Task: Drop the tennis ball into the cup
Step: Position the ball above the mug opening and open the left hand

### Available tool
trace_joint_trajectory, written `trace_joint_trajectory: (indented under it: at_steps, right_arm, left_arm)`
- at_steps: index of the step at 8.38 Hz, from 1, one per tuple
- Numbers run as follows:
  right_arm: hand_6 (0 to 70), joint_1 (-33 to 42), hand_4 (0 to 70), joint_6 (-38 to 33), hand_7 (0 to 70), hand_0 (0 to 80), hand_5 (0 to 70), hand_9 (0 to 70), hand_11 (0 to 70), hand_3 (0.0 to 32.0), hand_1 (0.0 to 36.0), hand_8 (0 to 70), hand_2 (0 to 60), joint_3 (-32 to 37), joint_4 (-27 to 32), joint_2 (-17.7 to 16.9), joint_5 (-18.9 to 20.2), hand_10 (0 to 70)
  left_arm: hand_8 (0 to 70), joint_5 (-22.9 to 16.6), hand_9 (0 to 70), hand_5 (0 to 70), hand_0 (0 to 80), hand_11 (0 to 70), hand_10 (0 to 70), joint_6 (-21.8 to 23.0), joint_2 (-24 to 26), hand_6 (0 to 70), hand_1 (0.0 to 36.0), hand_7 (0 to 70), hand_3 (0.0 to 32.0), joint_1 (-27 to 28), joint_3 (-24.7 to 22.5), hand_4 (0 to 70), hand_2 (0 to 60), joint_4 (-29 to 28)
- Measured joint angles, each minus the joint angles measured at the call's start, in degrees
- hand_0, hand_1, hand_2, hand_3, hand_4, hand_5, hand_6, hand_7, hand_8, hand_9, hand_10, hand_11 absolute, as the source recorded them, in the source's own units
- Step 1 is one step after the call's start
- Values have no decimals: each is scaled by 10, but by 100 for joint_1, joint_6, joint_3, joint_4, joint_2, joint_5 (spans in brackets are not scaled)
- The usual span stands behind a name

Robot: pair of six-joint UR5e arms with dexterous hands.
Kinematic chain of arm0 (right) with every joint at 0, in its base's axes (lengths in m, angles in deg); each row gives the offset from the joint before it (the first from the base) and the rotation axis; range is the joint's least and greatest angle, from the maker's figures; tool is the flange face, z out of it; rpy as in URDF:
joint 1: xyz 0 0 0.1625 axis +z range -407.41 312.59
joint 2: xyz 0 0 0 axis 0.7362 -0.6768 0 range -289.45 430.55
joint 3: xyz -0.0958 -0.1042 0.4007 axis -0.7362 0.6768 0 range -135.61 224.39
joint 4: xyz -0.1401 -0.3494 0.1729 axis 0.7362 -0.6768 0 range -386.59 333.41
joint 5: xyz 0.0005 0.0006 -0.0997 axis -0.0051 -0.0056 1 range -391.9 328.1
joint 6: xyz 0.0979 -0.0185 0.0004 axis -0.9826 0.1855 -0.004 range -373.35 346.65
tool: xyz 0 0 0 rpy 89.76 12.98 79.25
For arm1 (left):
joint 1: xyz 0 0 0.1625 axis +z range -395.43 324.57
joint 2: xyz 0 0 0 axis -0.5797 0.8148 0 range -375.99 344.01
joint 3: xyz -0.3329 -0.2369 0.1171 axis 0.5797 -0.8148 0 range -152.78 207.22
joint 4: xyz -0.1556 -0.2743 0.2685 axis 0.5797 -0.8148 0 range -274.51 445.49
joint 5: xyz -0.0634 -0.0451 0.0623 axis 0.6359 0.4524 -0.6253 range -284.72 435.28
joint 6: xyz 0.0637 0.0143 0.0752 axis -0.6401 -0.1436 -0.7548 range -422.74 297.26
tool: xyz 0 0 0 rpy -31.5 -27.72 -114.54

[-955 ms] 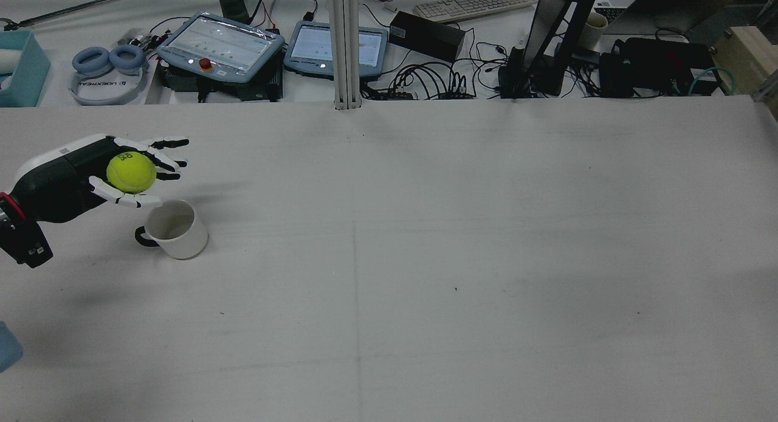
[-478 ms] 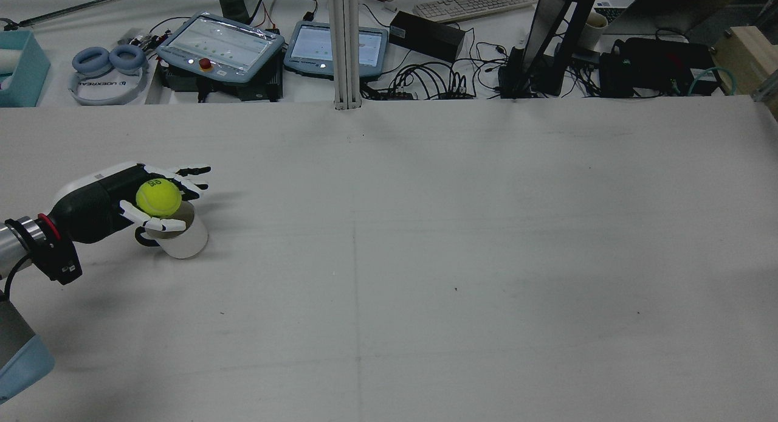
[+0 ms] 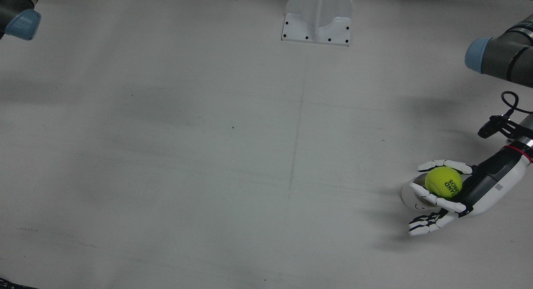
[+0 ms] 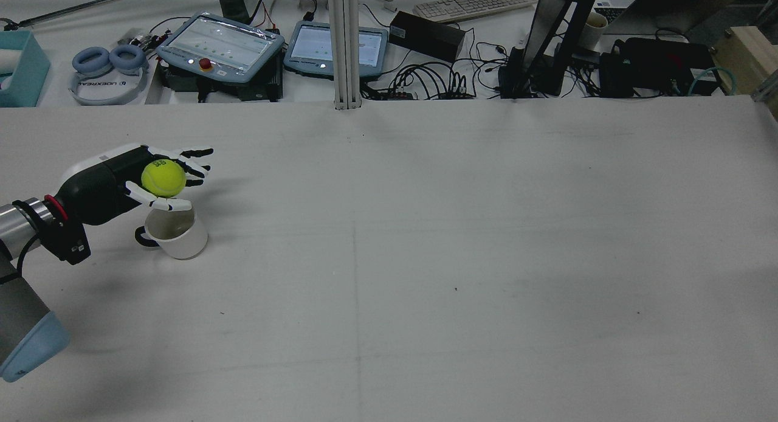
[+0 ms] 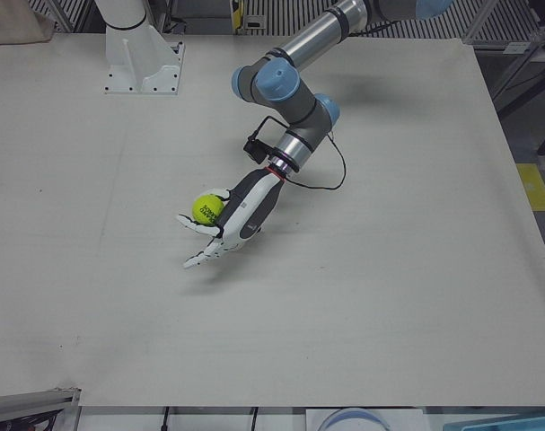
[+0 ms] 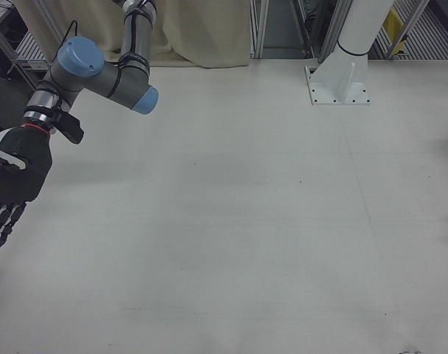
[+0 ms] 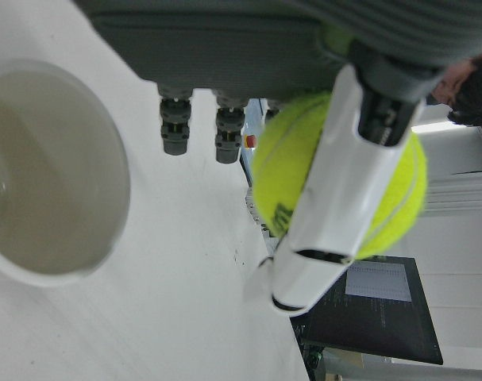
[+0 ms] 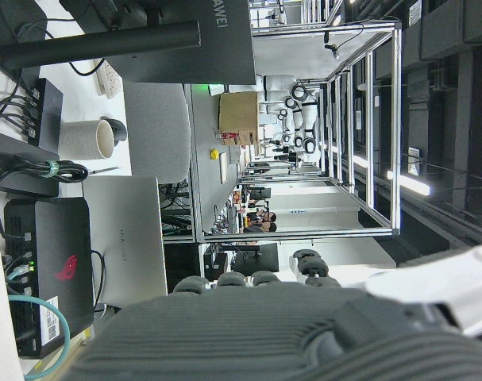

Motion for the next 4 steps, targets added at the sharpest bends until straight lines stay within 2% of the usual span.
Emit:
trace_joint_trajectory:
  at_steps: [2, 4]
  right_arm:
    - [0, 0, 0, 0, 0, 0, 0, 0, 0, 0, 0, 0, 0, 0, 0, 0, 0, 0]
    - [0, 0, 0, 0, 0, 0, 0, 0, 0, 0, 0, 0, 0, 0, 0, 0, 0, 0]
  left_arm:
    - [98, 0, 149, 120, 800, 153, 82, 19, -128, 78, 360, 129, 0, -64, 143, 684, 600, -233]
    - [95, 0, 145, 120, 800, 153, 82, 66, -623, 79, 360, 132, 0, -87, 1, 690, 600, -479]
